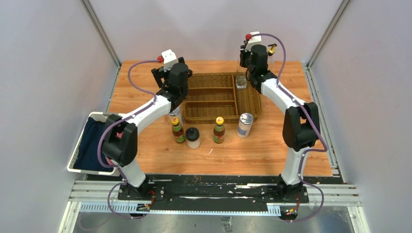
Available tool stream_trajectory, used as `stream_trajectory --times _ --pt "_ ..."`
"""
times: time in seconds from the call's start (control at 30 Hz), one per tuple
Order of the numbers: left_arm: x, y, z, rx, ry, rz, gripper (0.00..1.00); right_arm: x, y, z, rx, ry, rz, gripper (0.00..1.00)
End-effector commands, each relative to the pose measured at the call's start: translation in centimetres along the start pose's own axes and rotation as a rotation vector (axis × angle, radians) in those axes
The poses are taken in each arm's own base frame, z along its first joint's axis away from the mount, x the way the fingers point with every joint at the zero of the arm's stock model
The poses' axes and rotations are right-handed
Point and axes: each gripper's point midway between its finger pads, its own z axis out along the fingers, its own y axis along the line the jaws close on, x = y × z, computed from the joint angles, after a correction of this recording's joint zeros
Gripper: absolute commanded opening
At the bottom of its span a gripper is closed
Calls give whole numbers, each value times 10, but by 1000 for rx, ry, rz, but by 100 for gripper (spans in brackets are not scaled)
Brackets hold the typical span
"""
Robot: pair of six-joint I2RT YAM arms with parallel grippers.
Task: Organize the condiment bottles
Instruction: Place the bottle in the storage box.
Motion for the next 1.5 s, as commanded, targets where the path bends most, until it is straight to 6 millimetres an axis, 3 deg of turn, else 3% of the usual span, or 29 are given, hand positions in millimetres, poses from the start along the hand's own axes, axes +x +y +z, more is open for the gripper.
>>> stream_trajectory --times 0.0,1.07,1.47 --pt "-10 -4 0 -16 -27 -27 100 -44 -18 2 48 -154 44 0" --pt "-5 -5 2 -19 -21 -12 100 -3 -31 3 110 -102 70 0" --pt "-5 -3 0 -20 -22 -21 100 -1 -28 -1 102 -94 65 61"
